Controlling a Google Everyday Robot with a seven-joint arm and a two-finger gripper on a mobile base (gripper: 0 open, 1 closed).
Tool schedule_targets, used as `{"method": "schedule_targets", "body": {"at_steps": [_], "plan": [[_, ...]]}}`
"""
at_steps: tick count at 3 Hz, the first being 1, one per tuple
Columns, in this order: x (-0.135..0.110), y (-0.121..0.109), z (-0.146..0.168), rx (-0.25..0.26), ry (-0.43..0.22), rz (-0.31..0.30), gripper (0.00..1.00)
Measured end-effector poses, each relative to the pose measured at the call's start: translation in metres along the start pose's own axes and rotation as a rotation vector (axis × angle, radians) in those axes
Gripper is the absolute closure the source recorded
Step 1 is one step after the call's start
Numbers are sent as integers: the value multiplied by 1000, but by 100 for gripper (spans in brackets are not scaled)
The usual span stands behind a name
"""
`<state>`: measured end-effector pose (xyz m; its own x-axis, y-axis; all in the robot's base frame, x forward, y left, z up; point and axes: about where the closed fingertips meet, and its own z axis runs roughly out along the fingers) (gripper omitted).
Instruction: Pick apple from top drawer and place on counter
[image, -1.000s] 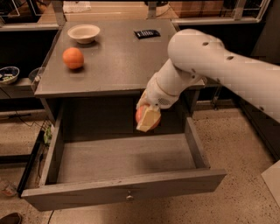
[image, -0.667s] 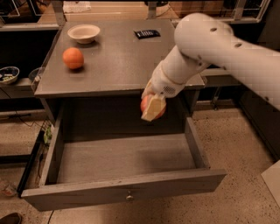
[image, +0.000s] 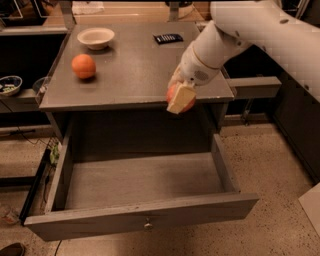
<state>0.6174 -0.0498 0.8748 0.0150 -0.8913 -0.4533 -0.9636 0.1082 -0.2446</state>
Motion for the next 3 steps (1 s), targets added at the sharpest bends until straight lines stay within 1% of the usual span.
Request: {"method": "schedule_targets", "body": {"at_steps": [1, 2, 3], "plan": [[0, 0, 0, 0, 0, 0, 100], [9, -11, 2, 15, -9, 34, 100], [10, -28, 0, 36, -16, 45, 100]]}}
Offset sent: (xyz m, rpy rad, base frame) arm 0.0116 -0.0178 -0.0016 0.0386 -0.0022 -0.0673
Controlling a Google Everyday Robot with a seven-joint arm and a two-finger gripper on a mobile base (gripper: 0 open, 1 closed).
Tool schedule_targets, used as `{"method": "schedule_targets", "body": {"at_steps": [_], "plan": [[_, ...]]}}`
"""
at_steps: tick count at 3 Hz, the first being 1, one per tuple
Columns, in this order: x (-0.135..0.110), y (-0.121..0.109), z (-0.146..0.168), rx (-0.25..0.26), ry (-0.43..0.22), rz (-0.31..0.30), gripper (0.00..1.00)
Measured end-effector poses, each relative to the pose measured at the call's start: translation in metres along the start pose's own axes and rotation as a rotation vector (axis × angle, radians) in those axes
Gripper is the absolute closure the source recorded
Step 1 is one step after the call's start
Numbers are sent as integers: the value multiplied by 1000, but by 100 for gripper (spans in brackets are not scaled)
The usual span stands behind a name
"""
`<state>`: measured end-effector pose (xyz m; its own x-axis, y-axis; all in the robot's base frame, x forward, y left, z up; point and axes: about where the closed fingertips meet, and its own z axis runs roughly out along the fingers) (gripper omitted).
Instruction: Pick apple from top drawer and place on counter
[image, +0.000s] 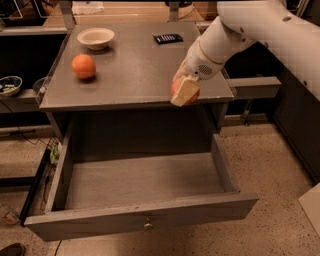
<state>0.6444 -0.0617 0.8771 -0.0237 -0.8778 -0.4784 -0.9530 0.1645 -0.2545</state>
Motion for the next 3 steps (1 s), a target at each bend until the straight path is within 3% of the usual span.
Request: {"method": "schedule_targets", "body": {"at_steps": [3], "plan": [[-18, -61, 4, 13, -23, -31, 100]]}}
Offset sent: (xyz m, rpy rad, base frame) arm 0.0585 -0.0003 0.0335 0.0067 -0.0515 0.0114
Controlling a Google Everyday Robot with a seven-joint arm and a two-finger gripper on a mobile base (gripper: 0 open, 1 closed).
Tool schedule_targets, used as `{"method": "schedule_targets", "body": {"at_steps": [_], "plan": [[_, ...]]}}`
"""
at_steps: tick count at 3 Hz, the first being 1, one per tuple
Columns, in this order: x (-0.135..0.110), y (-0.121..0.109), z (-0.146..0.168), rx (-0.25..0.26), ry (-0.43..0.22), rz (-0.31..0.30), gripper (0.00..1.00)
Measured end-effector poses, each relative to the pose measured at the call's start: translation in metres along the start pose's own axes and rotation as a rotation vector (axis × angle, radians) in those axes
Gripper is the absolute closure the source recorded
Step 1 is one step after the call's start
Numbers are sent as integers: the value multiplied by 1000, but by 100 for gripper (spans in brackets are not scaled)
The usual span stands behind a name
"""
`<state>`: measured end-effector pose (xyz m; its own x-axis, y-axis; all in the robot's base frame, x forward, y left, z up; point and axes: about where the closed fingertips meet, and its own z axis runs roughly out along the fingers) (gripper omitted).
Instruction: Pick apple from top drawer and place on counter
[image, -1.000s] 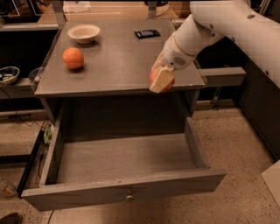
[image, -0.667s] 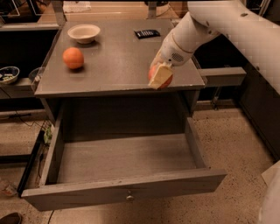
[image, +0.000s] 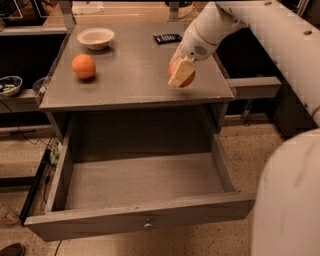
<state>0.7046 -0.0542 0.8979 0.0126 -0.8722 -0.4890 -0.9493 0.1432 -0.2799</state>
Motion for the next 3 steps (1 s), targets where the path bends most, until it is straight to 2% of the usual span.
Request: {"method": "schedule_targets", "body": {"at_steps": [1, 3], "plan": [[-5, -11, 4, -6, -6, -12, 100], [-5, -22, 37, -76, -65, 3, 100]]}}
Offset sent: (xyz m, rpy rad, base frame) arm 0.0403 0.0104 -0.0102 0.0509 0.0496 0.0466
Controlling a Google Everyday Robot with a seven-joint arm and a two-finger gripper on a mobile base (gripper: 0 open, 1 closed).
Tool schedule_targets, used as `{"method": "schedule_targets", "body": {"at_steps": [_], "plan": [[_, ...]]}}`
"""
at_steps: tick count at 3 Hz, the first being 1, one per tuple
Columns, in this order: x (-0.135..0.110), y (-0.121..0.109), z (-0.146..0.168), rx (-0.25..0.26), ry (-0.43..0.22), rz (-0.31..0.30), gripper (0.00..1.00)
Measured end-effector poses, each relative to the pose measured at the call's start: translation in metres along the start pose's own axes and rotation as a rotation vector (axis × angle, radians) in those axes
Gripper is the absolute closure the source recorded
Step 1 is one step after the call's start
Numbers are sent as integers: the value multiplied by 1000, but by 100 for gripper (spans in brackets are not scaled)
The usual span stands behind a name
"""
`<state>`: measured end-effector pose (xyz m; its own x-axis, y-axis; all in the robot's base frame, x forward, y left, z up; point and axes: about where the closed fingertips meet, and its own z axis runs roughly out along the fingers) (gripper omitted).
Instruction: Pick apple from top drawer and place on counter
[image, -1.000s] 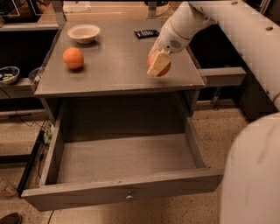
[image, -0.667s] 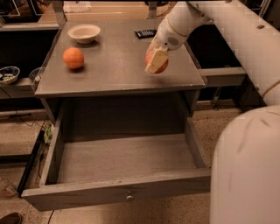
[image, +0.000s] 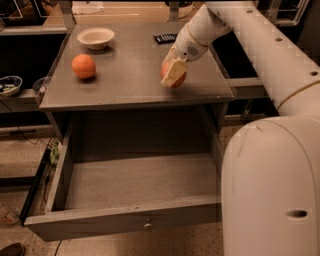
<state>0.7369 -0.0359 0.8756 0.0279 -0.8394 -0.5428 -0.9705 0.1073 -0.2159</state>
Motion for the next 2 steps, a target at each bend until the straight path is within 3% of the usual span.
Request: {"method": "schedule_targets", "body": {"at_steps": [2], "plan": [[5, 4, 25, -59, -38, 11, 100]]}}
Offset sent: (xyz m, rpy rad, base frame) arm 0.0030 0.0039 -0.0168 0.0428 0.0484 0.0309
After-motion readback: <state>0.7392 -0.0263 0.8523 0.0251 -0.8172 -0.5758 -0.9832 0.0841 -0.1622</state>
